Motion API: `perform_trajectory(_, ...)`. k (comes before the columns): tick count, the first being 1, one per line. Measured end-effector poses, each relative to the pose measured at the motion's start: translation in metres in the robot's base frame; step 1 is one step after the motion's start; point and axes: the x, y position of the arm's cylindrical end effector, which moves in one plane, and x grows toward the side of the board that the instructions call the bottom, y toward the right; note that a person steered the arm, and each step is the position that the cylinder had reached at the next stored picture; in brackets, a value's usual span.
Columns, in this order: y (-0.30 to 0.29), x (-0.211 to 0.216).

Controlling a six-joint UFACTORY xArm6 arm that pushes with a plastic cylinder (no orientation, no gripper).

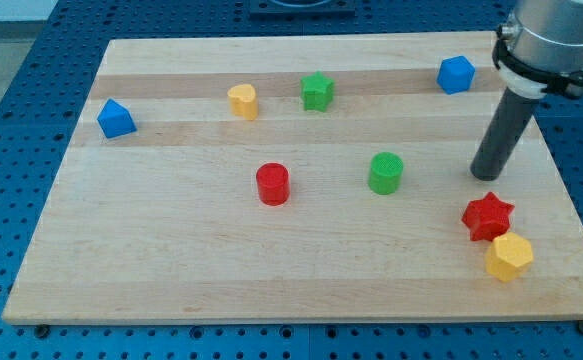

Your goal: Slide the green circle closer red star

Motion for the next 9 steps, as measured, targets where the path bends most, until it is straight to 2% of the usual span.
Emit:
perform_trajectory(2,-0.003,0.035)
perform_trajectory(4,-0.003,0.035)
perform_trajectory(5,-0.040,0.023)
perform_trajectory(7,-0.165,0.049)
perform_trajectory(8,-0.198,0.037)
perform_trajectory(9,-0.195,0.001)
